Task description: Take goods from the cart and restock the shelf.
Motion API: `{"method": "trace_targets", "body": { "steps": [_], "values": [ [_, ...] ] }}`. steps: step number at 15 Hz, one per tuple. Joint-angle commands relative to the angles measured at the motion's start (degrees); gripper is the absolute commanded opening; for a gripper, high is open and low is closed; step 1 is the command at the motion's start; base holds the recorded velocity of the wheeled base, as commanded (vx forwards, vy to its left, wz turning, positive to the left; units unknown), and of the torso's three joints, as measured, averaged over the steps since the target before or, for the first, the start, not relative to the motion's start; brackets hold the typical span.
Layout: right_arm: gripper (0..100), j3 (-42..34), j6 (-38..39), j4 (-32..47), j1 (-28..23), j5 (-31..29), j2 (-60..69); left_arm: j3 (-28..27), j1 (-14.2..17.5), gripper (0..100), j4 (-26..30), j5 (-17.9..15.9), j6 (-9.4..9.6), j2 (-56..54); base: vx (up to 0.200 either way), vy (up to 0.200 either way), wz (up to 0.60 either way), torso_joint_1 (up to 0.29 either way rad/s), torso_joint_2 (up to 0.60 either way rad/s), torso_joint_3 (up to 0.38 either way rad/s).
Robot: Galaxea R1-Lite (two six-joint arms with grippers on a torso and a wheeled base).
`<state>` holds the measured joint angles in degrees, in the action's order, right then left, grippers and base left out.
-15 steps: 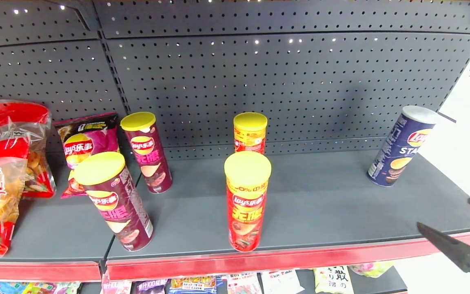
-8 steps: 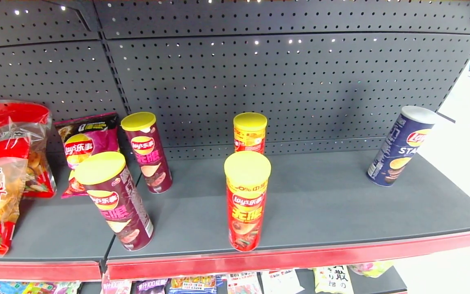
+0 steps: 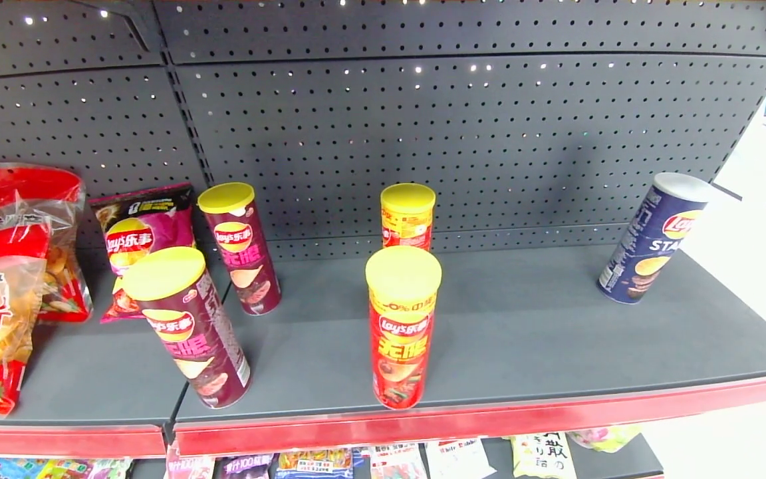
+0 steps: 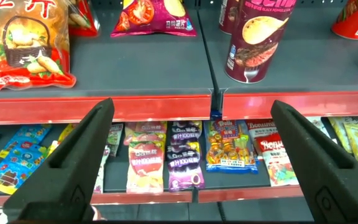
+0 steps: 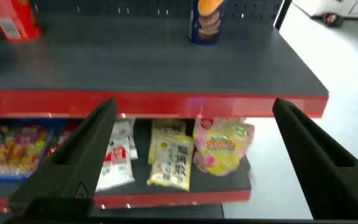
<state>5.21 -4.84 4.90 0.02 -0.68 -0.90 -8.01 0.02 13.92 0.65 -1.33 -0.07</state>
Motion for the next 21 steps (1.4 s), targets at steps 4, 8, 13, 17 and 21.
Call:
{"method": "trace_targets", "body": {
  "steps": [4,8,13,17,21],
  "values": [
    [100,-3.1,3.43,-3.41,0.06,1.21,0.9,0.01,-0.02,100,-0.03,0.32,-0.87,0.07,0.0,0.0,0.0,0.0,0.0,0.0],
    [100,-3.27,2.2,-3.76,0.15,1.74,0.81,0.01,-0.02,100,-0.03,0.67,-0.96,0.07,0.0,0.0,0.0,0.0,0.0,0.0],
    [100,-3.27,3.17,-3.58,0.06,3.14,0.9,0.01,-0.02,100,-0.03,0.58,-0.87,0.07,-0.04,0.0,0.0,0.0,0.0,0.0],
    [100,-3.27,1.85,-3.67,0.15,3.23,0.9,0.01,-0.02,100,-0.03,0.76,-0.87,0.07,-0.2,0.0,0.0,0.012,0.01,0.004],
    [100,-3.36,1.06,-3.67,0.15,3.06,0.9,0.01,0.06,100,-0.03,0.76,-0.96,0.07,-0.15,0.0,0.0,-0.002,0.0,0.004]
  ]
}}
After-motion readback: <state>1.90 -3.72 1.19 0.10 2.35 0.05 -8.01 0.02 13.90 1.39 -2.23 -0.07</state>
